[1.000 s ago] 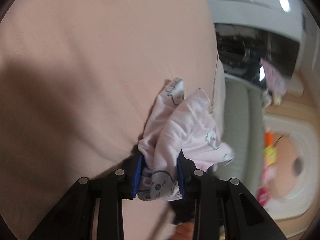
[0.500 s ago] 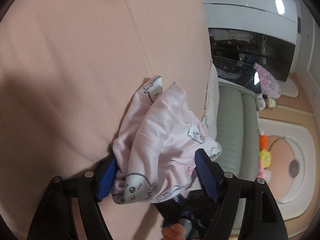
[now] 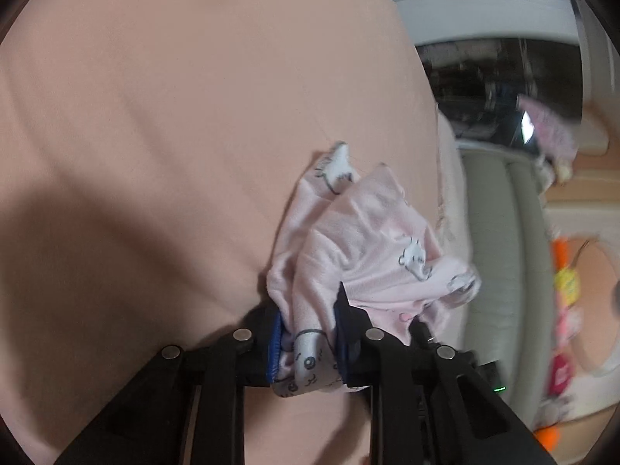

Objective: Fold clothes

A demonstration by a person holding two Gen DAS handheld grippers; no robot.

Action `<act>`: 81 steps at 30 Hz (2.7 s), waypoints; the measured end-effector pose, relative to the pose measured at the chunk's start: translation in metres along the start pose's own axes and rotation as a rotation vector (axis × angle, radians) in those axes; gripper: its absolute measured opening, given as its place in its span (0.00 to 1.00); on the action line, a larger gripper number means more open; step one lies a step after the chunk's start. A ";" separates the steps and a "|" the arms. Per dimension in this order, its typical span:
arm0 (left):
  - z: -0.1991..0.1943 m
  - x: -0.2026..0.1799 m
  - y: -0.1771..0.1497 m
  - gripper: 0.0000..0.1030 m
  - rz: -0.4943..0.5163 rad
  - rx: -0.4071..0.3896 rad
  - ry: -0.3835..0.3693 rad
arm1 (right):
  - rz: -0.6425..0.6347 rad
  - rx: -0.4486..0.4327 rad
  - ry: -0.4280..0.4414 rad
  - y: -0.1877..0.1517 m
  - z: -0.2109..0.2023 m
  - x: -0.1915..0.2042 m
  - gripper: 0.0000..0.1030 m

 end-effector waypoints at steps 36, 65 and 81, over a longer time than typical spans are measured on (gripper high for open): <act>-0.039 -0.092 -0.060 0.18 0.512 -0.164 0.079 | -0.603 -0.079 -0.370 0.026 -0.074 0.094 0.37; 0.006 -0.305 -0.239 0.18 0.906 -0.012 -0.136 | -0.494 -0.405 -0.585 0.100 -0.321 0.054 0.37; 0.007 -0.332 -0.220 0.18 0.861 -0.002 -0.189 | -0.223 -0.568 -0.297 0.143 -0.331 0.016 0.37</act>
Point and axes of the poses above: each gripper's, at about its wrist camera, not at the fingertips, and z roughly the way its jaws point, x to its left, y to its top, the point moved 9 cm from there along z, roughly the way its jaws point, and after that the axes turned 14 degrees about y, right-handed, at the moved point
